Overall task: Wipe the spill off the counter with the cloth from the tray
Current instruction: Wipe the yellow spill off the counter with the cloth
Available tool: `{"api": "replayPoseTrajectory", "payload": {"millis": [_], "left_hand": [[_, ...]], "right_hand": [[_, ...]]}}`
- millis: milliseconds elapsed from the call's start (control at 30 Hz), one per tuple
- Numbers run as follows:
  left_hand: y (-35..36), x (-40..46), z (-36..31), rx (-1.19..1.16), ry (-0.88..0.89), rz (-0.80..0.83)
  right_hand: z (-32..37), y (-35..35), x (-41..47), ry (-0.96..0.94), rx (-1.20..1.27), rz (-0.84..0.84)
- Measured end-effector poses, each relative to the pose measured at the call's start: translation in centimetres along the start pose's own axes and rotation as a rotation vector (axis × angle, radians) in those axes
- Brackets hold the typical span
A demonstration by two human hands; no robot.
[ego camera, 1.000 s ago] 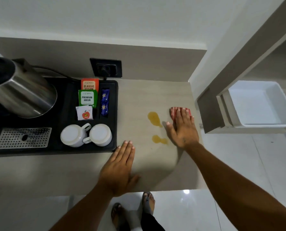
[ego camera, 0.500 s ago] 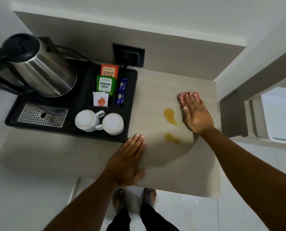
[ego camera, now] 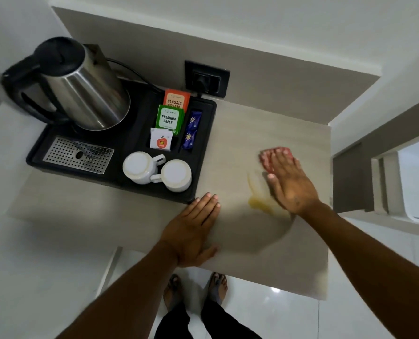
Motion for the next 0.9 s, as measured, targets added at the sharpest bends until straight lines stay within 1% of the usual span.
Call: {"api": "replayPoseTrajectory", "payload": {"millis": [67, 133, 200, 267, 367, 433, 533, 600, 667, 767, 833, 900], "left_hand": [[0.0, 0.0, -0.1, 0.002, 0.008, -0.013], [0.1, -0.2, 0.0, -0.001, 0.004, -0.014], [0.0, -0.1, 0.0, 0.0, 0.004, -0.014], [-0.1, -0.1, -0.1, 0.004, 0.01, -0.006], [-0.2, -0.1, -0.2, 0.031, 0.009, 0.006], [-0.4, -0.5, -0.2, 0.037, -0.021, 0.005], [-0.2, -1.6, -0.5, 0.059, -0.072, -0.017], [0.2, -2.4, -0.6, 0.092, -0.102, -0.026], [0.4, -2.7, -0.6, 0.107, -0.116, -0.034], [0.4, -2.8, -0.6, 0.09, -0.116, -0.052], [0.3, -2.7, -0.7, 0.085, -0.118, -0.064], [0.2, -2.8, -0.9, 0.081, -0.121, -0.066]], "right_hand": [[-0.9, -0.4, 2.4, 0.055, -0.001, -0.014], [0.0, -0.2, 5.2, 0.089, -0.016, -0.042], [2.0, 0.5, 7.2, 0.079, -0.018, -0.046], [4.5, 1.5, 7.1, 0.024, -0.003, -0.034], [8.1, 3.3, 2.8, -0.076, 0.005, -0.028], [9.0, 3.7, -1.5, -0.113, 0.013, -0.002], [6.2, 3.0, -7.3, -0.084, -0.001, 0.035], [2.8, 1.6, -8.4, -0.01, -0.017, 0.014], [0.7, 0.8, -6.8, 0.078, -0.033, 0.003], [1.5, 0.9, -2.4, 0.154, -0.036, -0.019], [3.6, 1.6, -0.2, 0.131, -0.039, -0.029], [6.4, 2.4, 0.4, 0.064, -0.021, -0.013]]}}
Point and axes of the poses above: each hand's wrist, its own x-axis towards the middle knuckle, its own y-axis out of the palm, z = x × y, the point moved 3 cm from there along x, towards the middle knuckle, and after that the axes turned 12 degrees about -z, right-handed, at the moved point
